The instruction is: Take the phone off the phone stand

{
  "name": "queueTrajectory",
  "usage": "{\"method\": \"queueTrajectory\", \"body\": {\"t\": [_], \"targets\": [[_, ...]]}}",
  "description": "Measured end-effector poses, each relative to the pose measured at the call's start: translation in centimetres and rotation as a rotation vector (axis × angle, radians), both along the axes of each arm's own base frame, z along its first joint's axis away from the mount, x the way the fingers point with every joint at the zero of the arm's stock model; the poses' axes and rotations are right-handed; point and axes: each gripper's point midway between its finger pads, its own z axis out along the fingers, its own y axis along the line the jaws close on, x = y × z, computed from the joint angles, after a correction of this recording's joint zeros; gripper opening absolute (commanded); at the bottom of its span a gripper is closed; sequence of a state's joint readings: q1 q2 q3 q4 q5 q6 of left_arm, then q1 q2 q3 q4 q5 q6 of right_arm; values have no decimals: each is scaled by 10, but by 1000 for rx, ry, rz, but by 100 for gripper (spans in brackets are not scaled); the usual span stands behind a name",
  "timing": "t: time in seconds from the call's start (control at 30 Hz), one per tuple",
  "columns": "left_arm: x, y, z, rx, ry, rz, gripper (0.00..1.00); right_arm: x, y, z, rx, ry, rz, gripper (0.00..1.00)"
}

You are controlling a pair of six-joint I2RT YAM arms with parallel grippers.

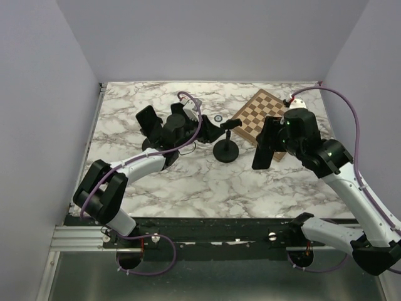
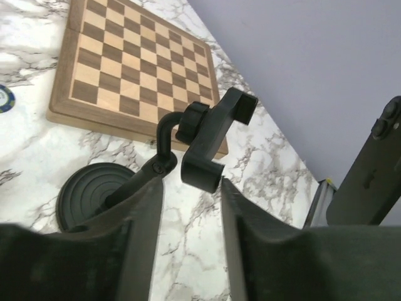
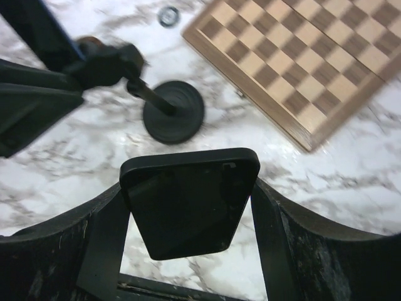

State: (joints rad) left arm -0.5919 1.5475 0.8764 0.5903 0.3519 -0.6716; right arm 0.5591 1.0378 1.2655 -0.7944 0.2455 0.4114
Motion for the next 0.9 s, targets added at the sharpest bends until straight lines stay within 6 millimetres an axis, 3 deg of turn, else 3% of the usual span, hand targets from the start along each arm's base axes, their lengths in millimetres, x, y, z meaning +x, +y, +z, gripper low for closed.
{"method": "queueTrajectory", "body": {"t": [0.13, 0.17, 0.27, 0.4, 0.6, 0.77, 0.9], "targets": [[-1, 5, -9, 40, 31, 17, 67, -13, -22, -33, -89, 115, -86, 1], [-2, 6, -11, 49, 37, 20, 78, -16, -26, -40, -106, 144, -101, 1], [-6, 11, -8, 65, 42, 25, 95, -19, -30, -59, -141, 214, -136, 1], [-15, 18, 5, 76, 32, 26, 98, -25, -33, -83, -186, 304, -157, 1], [-37, 37, 53, 45, -36, 49, 98, -28, -36, -116, -284, 431, -156, 1], [-62, 69, 104, 19, -136, 118, 99, -25, -36, -150, -376, 536, -142, 1], [-90, 107, 146, 1, -243, 209, 98, -18, -31, -184, -427, 602, -128, 1]]}}
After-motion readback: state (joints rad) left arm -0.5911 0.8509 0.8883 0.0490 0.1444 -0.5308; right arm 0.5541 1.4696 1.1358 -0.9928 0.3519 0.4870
